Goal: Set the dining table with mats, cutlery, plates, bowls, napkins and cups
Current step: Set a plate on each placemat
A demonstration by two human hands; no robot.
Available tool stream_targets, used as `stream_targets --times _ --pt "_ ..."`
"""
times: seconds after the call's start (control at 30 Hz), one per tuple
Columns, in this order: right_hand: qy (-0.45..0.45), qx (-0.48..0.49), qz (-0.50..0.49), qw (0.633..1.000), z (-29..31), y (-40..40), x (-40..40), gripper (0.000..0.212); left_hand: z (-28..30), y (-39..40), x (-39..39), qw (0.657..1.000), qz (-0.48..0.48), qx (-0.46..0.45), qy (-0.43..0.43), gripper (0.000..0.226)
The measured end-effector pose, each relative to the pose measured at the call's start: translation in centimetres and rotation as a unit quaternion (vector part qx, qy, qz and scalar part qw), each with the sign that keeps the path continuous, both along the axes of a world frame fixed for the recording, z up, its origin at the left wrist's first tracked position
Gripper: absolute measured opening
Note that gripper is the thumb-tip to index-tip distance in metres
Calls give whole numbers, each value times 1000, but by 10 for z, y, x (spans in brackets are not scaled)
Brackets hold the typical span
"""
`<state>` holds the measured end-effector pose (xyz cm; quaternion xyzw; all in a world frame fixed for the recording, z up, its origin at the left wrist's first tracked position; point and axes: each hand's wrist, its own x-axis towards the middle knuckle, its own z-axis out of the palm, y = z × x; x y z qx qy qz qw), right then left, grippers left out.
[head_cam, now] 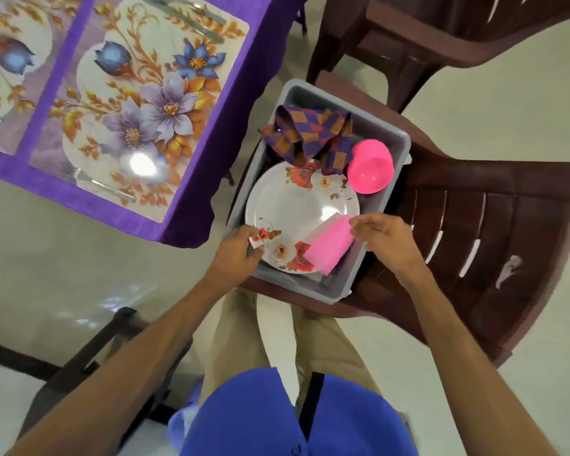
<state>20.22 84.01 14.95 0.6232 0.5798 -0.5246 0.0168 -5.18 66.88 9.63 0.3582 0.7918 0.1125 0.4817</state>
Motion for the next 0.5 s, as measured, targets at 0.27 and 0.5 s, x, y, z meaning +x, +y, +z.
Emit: stream_targets --times 0.27,0.5 --pt "-131 59 107 984 -98 49 -14 36 -67 2 -1 997 40 -1 64 56" --pt "-177 94 158 967 -131 71 -22 51 -93 2 13 989 140 -42 20 63"
